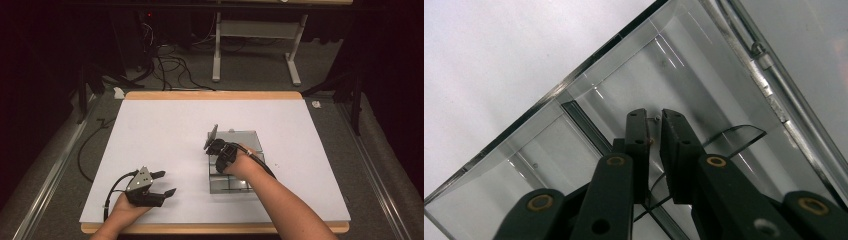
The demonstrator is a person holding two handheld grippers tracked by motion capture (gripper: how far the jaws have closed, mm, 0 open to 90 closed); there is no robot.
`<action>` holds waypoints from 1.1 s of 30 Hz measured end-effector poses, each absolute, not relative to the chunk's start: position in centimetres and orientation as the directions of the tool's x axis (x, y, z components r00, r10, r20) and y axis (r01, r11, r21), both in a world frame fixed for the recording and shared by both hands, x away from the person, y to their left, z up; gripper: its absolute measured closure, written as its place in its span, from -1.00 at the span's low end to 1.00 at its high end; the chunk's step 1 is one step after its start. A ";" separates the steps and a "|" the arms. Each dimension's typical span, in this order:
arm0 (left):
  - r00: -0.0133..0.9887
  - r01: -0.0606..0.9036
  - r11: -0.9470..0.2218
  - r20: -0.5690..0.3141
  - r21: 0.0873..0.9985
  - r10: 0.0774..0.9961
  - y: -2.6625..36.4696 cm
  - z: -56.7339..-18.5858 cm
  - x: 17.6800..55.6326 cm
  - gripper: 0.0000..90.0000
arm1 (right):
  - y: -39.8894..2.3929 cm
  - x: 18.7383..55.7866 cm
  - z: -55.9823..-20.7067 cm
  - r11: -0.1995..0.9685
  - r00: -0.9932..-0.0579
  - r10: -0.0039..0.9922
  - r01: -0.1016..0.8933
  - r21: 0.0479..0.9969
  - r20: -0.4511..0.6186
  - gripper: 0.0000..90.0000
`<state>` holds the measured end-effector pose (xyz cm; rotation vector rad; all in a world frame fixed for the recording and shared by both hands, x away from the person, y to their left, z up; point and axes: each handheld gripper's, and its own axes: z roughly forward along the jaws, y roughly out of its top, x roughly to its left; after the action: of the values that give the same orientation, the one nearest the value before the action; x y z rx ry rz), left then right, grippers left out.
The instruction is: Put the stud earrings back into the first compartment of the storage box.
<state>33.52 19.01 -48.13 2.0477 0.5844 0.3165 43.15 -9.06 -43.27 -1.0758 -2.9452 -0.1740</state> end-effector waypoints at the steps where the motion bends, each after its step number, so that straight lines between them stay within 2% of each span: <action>1: 0.852 0.277 -0.435 -0.010 0.857 0.523 19.0 -48.1 33.5 -0.42 | -9.1 43.1 -43.0 0.761 -0.768 0.639 0.639 0.110 0.040 0.83; 9: 0.853 0.273 -0.437 -0.006 0.857 0.522 19.0 -48.1 33.5 -0.42 | -10.7 42.3 -39.5 0.743 -0.755 0.655 0.650 0.159 0.020 0.78; 18: 0.851 0.279 -0.436 -0.011 0.856 0.525 19.0 -48.1 33.5 -0.42 | -17.1 41.3 -37.0 0.662 -0.669 0.743 0.732 0.163 -0.011 0.74; 33: 0.848 0.281 -0.436 -0.008 0.855 0.531 19.0 -48.1 33.6 -0.42 | -24.2 39.6 -35.6 0.584 -0.586 0.809 0.795 0.164 -0.037 0.74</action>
<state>33.56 18.99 -48.14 2.0493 0.5934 0.3230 39.62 -24.16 -35.64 -1.4700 -2.8905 -0.2117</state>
